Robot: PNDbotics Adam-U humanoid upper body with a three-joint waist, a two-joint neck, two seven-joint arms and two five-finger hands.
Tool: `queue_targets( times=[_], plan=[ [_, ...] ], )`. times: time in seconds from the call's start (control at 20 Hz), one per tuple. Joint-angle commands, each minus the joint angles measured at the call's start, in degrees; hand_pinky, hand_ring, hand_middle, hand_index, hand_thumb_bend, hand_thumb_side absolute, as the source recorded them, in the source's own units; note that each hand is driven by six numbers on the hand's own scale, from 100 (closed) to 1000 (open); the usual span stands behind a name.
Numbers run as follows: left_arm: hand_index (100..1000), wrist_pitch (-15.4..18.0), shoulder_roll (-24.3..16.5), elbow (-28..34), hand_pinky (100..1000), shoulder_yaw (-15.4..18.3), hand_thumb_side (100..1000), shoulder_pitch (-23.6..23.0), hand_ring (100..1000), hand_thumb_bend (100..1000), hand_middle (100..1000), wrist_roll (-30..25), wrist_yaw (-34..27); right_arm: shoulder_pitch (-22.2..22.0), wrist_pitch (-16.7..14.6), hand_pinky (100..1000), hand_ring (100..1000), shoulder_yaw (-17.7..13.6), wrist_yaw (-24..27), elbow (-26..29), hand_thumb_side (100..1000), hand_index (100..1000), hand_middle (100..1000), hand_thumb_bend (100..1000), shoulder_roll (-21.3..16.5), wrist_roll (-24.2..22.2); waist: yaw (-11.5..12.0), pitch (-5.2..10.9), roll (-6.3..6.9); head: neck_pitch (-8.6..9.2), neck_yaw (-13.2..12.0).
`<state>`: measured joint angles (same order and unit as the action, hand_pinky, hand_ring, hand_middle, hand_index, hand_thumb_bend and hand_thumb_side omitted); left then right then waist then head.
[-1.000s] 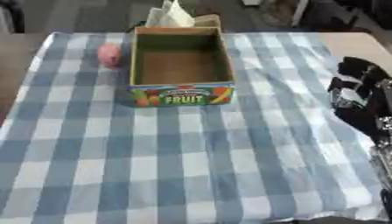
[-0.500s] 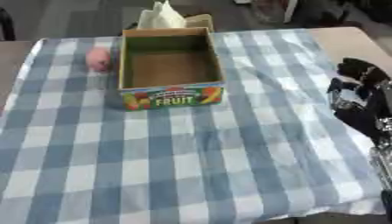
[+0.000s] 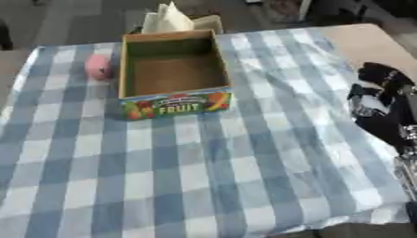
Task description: Pick up objects on the table and place them in the box.
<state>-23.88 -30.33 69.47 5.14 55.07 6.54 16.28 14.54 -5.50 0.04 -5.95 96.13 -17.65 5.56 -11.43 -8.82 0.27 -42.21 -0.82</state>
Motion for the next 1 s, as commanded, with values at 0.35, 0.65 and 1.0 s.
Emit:
queue_targets(
  times=[0.35, 0.65, 1.0],
  plan=[
    [773, -2.37, -2.25, -13.17, 676, -8.98, 493, 4.83, 688, 458, 655, -3.33, 8.74, 0.59, -0.13, 746, 829, 0.12, -0.10, 0.64, 100, 812, 743, 100, -1.70, -0.40, -0.73, 0.67, 0.24, 0.67, -0.38],
    [781, 1.16, -1.70, -22.54, 672, -10.87, 477, 5.75, 683, 522, 676, -5.70, 14.51, 0.67, -0.17, 746, 829, 0.16, 0.01, 0.65, 100, 808, 743, 100, -1.60, -0.51, -1.17, 0.26, 0.20, 0.87, -0.36],
    [764, 5.84, -0.70, -33.11, 652, -11.78, 430, 6.77, 609, 600, 630, -5.52, 21.01, 0.87, -0.19, 745, 829, 0.24, 0.12, 0.68, 100, 805, 742, 100, -1.37, -0.64, -1.65, -0.51, 0.14, 1.22, -0.52]
  ],
)
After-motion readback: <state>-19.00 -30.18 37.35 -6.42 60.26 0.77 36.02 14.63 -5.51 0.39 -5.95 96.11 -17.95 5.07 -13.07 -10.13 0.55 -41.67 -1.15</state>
